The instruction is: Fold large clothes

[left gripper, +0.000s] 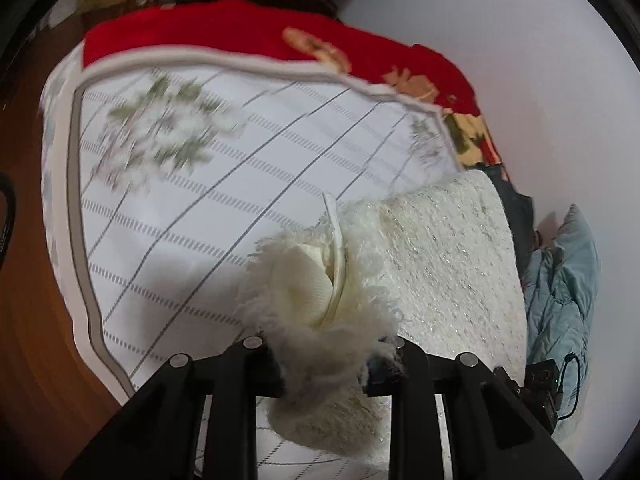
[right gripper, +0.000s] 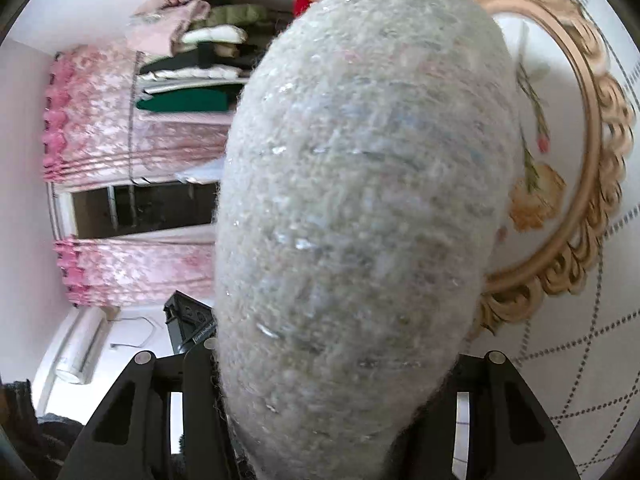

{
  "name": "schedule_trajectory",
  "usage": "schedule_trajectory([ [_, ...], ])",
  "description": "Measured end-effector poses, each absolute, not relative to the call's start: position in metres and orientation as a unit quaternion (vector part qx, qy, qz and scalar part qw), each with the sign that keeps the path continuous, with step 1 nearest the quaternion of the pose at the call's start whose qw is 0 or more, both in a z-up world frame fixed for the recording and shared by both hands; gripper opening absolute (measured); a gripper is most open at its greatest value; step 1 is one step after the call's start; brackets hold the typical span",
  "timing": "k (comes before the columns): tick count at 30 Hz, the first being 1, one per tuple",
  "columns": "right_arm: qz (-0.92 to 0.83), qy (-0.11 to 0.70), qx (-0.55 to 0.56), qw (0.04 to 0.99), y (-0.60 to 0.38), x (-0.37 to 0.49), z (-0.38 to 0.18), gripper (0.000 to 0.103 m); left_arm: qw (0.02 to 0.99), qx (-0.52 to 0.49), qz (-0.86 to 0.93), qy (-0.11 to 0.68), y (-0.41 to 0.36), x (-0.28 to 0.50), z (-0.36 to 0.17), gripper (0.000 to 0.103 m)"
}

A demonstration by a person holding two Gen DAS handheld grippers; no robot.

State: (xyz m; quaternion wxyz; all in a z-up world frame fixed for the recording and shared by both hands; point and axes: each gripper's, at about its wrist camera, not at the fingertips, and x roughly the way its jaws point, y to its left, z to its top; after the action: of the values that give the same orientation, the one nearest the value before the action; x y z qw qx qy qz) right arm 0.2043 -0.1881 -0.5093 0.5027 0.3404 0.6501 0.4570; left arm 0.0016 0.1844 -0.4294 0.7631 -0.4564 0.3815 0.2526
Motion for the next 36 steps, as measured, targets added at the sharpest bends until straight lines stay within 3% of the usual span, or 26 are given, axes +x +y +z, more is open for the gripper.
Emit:
schedule_trajectory([
  [10, 0.478, 0.585, 0.377, 0.536, -0.225, 0.336, -0.415, 0.054, 0.811, -0.420, 0.204, 0.353, 0.194, 0.139, -0.346, 0.021],
  [16, 0.488, 0.543, 0.375, 0.571, -0.269, 0.496, -0.349, 0.054, 0.844, -0.401, 0.163, 0.317, 0.199, 0.276, -0.304, 0.021],
  [20, 0.494, 0.524, 0.373, 0.585, -0.290, 0.614, -0.332, 0.054, 0.852, -0.399, 0.136, 0.309, 0.204, 0.367, -0.308, 0.021],
  [25, 0.476, 0.526, 0.387, 0.589, -0.327, 0.744, -0.380, 0.054, 0.848, -0.389, 0.122, 0.338, 0.198, 0.454, -0.355, 0.021],
  [32, 0.412, 0.573, 0.382, 0.597, -0.365, 0.794, -0.475, 0.055, 0.819, -0.347, 0.137, 0.437, 0.178, 0.516, -0.443, 0.021],
  [36, 0.386, 0.591, 0.351, 0.615, -0.362, 0.789, -0.473, 0.070, 0.820, -0.303, 0.146, 0.462, 0.168, 0.513, -0.438, 0.027],
])
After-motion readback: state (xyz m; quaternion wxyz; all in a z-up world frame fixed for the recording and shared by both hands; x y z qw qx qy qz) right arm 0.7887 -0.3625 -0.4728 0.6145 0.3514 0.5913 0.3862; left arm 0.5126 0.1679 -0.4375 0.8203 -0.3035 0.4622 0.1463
